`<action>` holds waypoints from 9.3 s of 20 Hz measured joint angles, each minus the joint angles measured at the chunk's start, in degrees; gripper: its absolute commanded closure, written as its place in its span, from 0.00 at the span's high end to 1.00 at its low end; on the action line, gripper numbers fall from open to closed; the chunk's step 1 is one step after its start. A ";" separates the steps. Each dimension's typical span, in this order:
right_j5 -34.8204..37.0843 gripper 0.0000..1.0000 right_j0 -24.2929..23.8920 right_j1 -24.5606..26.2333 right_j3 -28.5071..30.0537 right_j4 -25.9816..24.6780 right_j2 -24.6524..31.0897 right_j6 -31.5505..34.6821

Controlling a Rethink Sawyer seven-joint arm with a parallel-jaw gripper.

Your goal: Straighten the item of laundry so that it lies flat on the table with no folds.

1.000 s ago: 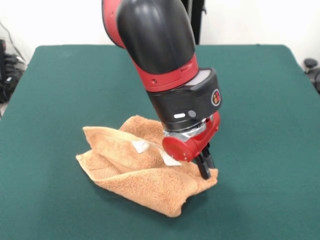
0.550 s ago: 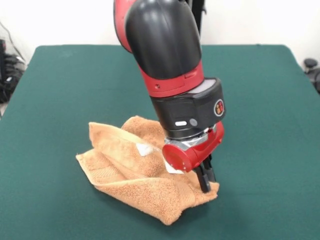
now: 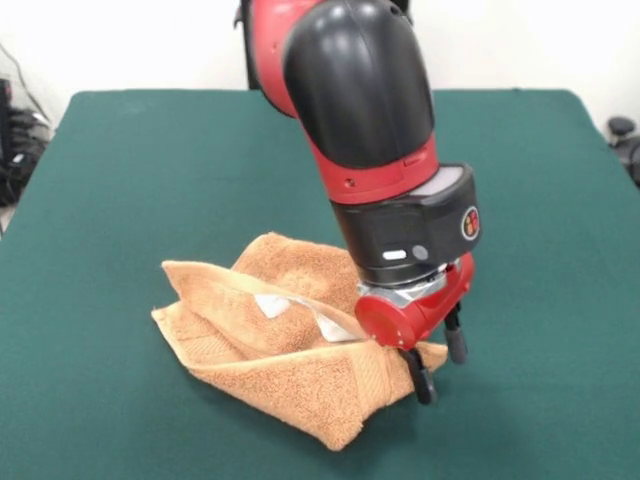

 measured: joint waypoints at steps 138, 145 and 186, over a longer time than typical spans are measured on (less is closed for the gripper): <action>33.25 0.00 -28.15 -1.94 -8.32 -48.11 -3.12 0.01; 33.25 1.00 -27.69 -2.06 -6.67 -46.88 -3.12 0.01; 9.77 1.00 -55.90 -0.95 5.92 -70.89 32.88 -0.21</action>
